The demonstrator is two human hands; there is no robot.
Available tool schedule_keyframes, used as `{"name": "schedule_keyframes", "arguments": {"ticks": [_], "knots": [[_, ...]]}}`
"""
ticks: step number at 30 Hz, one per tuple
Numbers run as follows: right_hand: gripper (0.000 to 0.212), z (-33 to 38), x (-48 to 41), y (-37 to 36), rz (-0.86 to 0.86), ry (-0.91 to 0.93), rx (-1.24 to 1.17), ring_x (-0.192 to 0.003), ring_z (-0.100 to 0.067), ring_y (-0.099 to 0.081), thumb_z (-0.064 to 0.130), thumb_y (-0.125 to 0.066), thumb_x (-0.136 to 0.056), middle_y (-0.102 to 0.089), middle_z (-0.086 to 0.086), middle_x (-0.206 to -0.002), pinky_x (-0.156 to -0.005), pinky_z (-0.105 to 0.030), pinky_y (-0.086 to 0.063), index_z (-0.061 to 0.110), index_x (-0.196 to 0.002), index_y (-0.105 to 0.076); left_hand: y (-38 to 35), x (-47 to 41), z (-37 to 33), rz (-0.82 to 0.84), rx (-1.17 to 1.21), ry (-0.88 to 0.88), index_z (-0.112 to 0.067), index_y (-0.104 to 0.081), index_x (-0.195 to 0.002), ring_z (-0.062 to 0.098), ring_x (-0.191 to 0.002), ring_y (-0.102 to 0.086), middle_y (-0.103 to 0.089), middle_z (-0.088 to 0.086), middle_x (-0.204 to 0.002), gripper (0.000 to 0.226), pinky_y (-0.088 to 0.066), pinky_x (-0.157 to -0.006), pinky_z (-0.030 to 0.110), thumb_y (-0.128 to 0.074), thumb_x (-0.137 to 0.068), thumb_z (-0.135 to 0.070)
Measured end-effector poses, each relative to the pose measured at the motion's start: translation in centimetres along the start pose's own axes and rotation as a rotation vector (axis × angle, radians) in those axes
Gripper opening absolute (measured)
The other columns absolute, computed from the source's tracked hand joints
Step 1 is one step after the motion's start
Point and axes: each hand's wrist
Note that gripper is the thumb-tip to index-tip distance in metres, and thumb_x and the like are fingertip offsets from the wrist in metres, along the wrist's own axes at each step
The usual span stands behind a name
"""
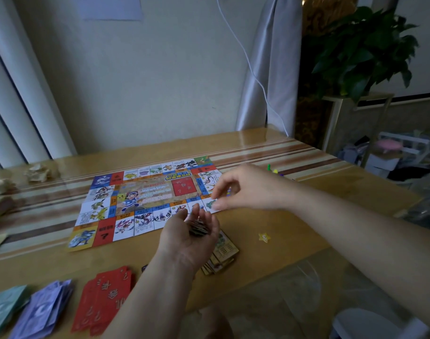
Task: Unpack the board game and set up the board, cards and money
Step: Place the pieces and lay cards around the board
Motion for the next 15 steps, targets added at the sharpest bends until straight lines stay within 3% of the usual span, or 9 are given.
{"name": "schedule_keyframes", "arguments": {"ticks": [3, 5, 8, 12, 15], "knots": [[0.031, 1.7, 0.2, -2.2, 0.106, 0.042, 0.065, -0.059, 0.019, -0.05, 0.034, -0.076, -0.077, -0.063, 0.017, -0.083, -0.054, -0.002, -0.034, 0.021, -0.104, -0.069, -0.3, 0.1, 0.6, 0.036, -0.016, 0.05, 0.0, -0.055, -0.12, 0.023, -0.098, -0.061, -0.062, 0.01, -0.114, 0.04, -0.05, -0.083, 0.029, -0.038, -0.101, -0.03], [0.033, 1.4, 0.0, -3.1, 0.122, 0.025, 0.112, -0.059, 0.021, -0.049, 0.03, -0.076, -0.077, -0.065, 0.013, -0.09, -0.054, 0.0, -0.034, 0.021, -0.108, -0.068, -0.4, 0.3, 0.9, 0.031, -0.067, 0.044, 0.002, -0.055, -0.118, 0.025, -0.108, -0.059, -0.062, 0.012, -0.111, 0.041, -0.046, -0.094, 0.032, -0.035, -0.101, -0.03], [0.029, 1.2, -0.2, -3.4, 0.116, -0.013, 0.125, -0.059, 0.015, -0.05, 0.023, -0.074, -0.079, -0.067, 0.008, -0.093, -0.054, -0.001, -0.035, 0.018, -0.107, -0.069, -0.5, 0.3, 1.1, -0.001, -0.082, 0.029, 0.007, -0.054, -0.108, 0.026, -0.103, -0.06, -0.062, 0.017, -0.108, 0.04, -0.045, -0.097, 0.033, -0.035, -0.102, -0.028], [0.021, 1.4, -0.4, -4.0, 0.088, -0.025, 0.217, -0.071, -0.002, -0.057, 0.014, -0.067, -0.08, -0.071, 0.002, -0.094, -0.066, -0.015, -0.045, 0.017, -0.101, -0.071, -0.3, -0.1, 1.3, -0.01, -0.076, 0.014, 0.003, -0.047, -0.13, 0.027, -0.118, -0.055, -0.056, 0.018, -0.13, 0.041, -0.04, -0.106, 0.036, -0.037, -0.101, -0.024], [0.02, 1.6, -0.5, -4.2, 0.068, -0.043, 0.241, -0.081, -0.01, -0.06, 0.013, -0.067, -0.081, -0.07, 0.001, -0.093, -0.075, -0.022, -0.05, 0.016, -0.101, -0.071, -0.4, -0.1, 1.5, -0.014, -0.095, -0.019, 0.003, -0.046, -0.132, 0.028, -0.119, -0.054, -0.055, 0.02, -0.129, 0.04, -0.038, -0.107, 0.038, -0.035, -0.102, -0.021]]}}
Point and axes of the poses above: each hand's wrist, its own x-axis away from the middle knuckle, its own y-axis out of the back of the hand, z = x × y
